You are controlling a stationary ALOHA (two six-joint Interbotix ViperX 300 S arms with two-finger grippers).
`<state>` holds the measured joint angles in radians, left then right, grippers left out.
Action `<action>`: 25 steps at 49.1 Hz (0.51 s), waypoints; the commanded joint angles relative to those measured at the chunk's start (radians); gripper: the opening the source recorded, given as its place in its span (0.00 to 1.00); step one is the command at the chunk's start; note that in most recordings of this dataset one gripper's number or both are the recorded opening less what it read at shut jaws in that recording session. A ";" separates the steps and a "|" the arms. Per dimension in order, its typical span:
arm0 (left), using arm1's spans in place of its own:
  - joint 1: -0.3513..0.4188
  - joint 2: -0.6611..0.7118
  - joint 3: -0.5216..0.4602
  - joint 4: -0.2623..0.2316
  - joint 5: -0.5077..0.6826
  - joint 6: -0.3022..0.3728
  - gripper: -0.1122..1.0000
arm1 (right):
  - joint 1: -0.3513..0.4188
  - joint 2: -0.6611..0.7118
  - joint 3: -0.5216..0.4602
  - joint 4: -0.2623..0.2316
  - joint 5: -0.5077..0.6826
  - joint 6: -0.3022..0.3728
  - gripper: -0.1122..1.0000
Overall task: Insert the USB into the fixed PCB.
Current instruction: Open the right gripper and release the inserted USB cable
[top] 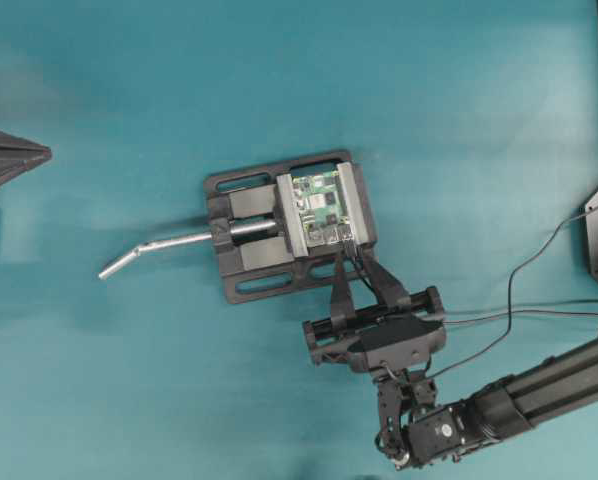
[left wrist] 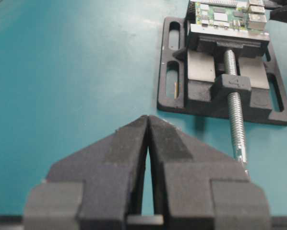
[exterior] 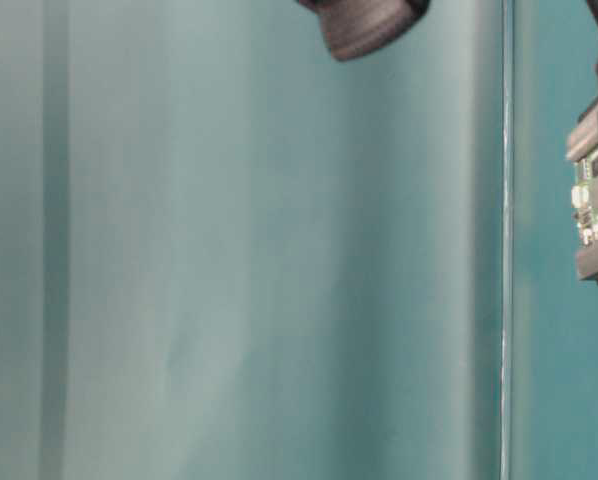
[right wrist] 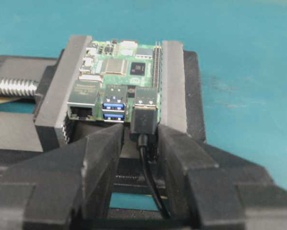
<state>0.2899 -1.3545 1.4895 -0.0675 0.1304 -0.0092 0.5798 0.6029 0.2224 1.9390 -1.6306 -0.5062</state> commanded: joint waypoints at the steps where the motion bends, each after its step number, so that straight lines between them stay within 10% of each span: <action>1: 0.005 0.008 -0.028 0.003 -0.006 -0.003 0.10 | 0.009 -0.052 -0.009 -0.005 -0.014 -0.005 0.46; 25: 0.005 0.009 -0.029 0.003 -0.006 -0.003 0.10 | 0.035 -0.129 0.084 -0.003 0.034 -0.044 0.58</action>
<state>0.2899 -1.3545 1.4895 -0.0675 0.1304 -0.0092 0.6090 0.5369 0.2930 1.9390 -1.6137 -0.5400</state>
